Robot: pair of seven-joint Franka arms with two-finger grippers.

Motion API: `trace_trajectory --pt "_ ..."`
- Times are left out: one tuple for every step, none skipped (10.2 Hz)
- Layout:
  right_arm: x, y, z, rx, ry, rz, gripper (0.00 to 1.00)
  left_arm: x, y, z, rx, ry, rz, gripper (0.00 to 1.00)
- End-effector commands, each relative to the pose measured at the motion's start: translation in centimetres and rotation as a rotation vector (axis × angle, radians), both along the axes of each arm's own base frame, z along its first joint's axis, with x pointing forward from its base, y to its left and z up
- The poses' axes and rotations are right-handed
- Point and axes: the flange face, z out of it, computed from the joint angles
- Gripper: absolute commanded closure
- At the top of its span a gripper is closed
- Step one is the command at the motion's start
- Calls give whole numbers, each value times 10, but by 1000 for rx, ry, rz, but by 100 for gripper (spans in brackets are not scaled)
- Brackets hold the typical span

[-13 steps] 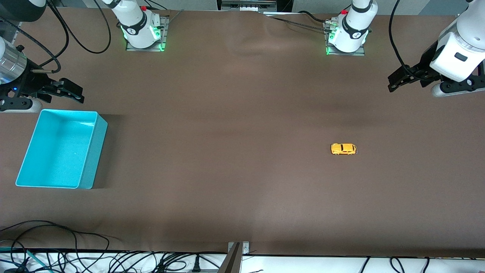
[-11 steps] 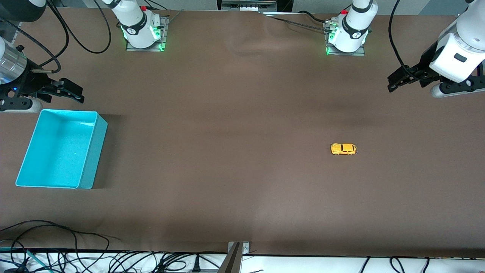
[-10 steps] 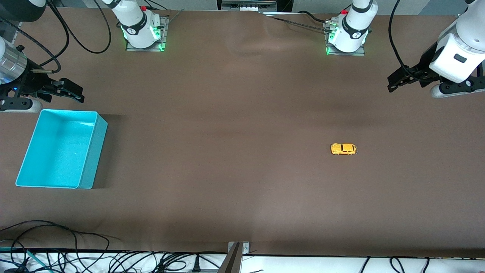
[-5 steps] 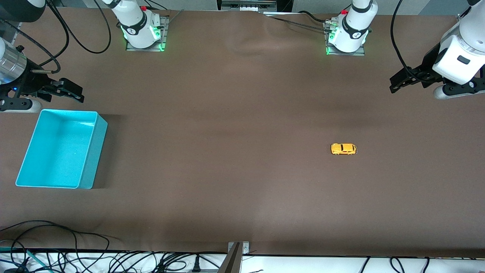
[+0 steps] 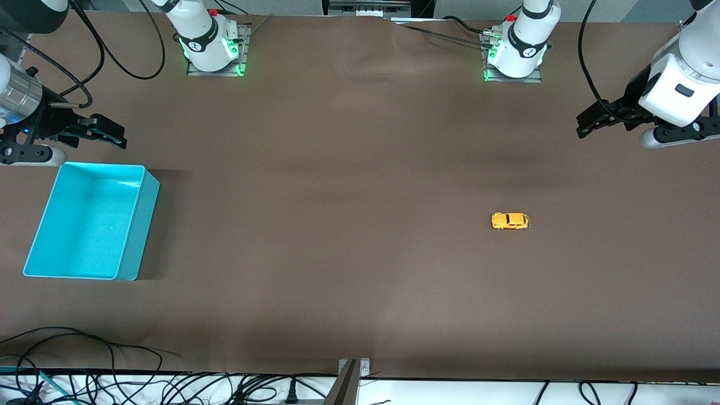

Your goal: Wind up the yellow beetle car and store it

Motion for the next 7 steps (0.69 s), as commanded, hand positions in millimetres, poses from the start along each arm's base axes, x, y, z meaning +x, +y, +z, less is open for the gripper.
trace_trajectory --pt "0 -1 4 9 11 -12 0 5 0 2 -7 15 -13 0" --pt "0 -1 4 9 11 -13 0 5 -1 2 -7 15 -15 0" --pt "0 0 4 10 8 -10 0 5 -1 2 -7 15 -15 0" --pt "0 -1 4 10 8 -12 0 5 -1 3 -7 13 -15 0" --pt "1 -1 3 10 8 -12 0 5 -1 2 -7 15 -15 0" --pt "0 -1 2 8 14 -13 0 5 -1 2 -7 15 -15 0" --pt "0 -2 1 7 20 -18 0 5 -1 2 -7 15 -16 0"
